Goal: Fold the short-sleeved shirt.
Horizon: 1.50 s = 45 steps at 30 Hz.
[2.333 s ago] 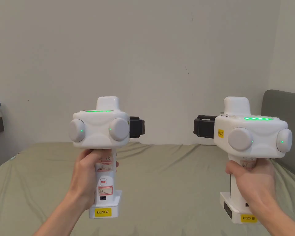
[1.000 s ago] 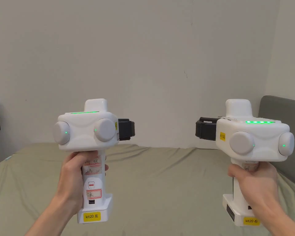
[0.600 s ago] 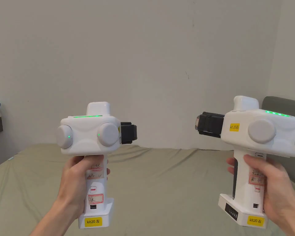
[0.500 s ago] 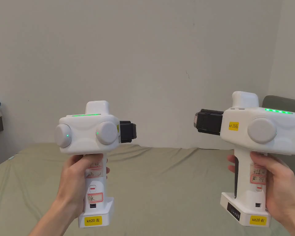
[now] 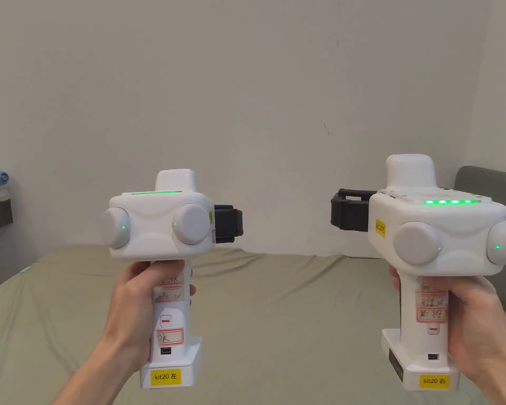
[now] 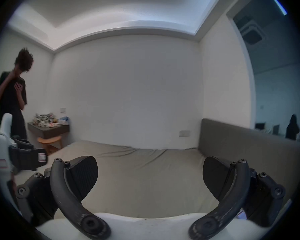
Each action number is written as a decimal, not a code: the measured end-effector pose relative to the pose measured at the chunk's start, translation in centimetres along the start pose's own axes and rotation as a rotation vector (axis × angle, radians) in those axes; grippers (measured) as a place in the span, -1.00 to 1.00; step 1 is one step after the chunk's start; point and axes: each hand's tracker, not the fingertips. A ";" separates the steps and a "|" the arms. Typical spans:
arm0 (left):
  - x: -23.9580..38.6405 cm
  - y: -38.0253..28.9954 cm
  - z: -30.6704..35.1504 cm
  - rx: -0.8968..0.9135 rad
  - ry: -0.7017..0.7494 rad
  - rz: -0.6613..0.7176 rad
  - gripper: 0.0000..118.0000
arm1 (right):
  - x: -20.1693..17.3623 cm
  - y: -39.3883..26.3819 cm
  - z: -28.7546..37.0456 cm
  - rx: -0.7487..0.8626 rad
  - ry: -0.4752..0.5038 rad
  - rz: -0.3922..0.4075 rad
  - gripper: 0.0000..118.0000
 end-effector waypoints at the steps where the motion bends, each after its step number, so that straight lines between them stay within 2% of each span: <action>1: 0.0 0.0 0.1 0.001 -0.001 0.002 0.98 | 0.3 0.1 -0.1 -0.040 0.036 -0.046 1.00; 3: 0.0 0.0 0.2 0.000 -0.007 0.005 0.99 | 0.3 0.2 -0.4 -0.072 0.021 -0.112 1.00; 6: 0.1 0.0 0.2 -0.006 -0.005 0.004 0.99 | 0.2 0.6 -0.3 -0.115 -0.015 -0.131 1.00; 9: 0.2 -0.1 0.2 -0.009 -0.005 0.001 0.99 | -0.1 1.0 -0.3 -0.159 -0.014 -0.104 1.00; 18: 0.1 -0.1 0.7 -0.004 -0.006 0.009 0.99 | -0.3 1.2 0.0 -0.142 -0.009 -0.039 1.00; 20: 0.1 0.1 0.8 0.002 -0.013 0.018 0.99 | -0.4 0.9 0.0 -0.126 -0.030 -0.044 1.00; 23: 0.2 0.2 1.1 0.006 -0.026 0.010 0.99 | -0.2 0.8 0.1 -0.123 -0.025 -0.038 1.00; 31: 0.0 0.1 1.2 -0.002 -0.021 0.016 0.98 | 0.6 0.9 0.7 -0.132 0.012 -0.085 1.00; 45: 0.5 0.2 1.8 0.011 -0.016 -0.001 0.99 | 0.2 1.3 1.8 -0.082 -0.012 -0.043 1.00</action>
